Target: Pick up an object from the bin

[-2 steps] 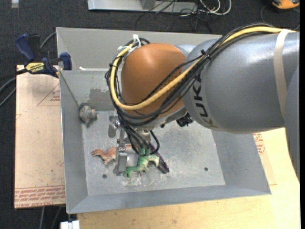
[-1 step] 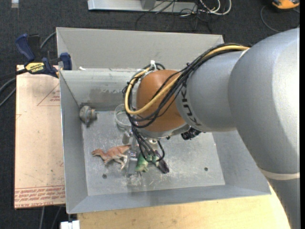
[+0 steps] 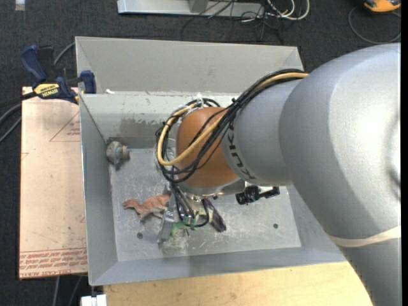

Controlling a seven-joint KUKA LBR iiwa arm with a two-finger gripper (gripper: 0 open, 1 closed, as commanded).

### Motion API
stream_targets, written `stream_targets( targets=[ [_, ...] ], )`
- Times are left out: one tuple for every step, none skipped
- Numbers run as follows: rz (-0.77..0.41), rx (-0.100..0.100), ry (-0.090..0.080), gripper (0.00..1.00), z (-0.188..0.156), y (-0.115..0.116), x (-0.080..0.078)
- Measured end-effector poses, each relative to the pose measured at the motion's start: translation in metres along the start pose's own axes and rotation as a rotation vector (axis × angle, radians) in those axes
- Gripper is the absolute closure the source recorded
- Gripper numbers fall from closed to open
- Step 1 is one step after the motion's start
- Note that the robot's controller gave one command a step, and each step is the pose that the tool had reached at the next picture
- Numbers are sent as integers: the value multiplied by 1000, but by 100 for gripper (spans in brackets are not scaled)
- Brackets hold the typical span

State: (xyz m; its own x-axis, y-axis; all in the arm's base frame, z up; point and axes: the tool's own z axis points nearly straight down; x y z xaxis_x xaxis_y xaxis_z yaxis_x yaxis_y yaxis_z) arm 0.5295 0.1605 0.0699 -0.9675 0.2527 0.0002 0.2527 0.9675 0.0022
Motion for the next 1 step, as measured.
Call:
stream_targets(
  targets=[
    [1,-2,0,0,0,25,-9]
  ],
)
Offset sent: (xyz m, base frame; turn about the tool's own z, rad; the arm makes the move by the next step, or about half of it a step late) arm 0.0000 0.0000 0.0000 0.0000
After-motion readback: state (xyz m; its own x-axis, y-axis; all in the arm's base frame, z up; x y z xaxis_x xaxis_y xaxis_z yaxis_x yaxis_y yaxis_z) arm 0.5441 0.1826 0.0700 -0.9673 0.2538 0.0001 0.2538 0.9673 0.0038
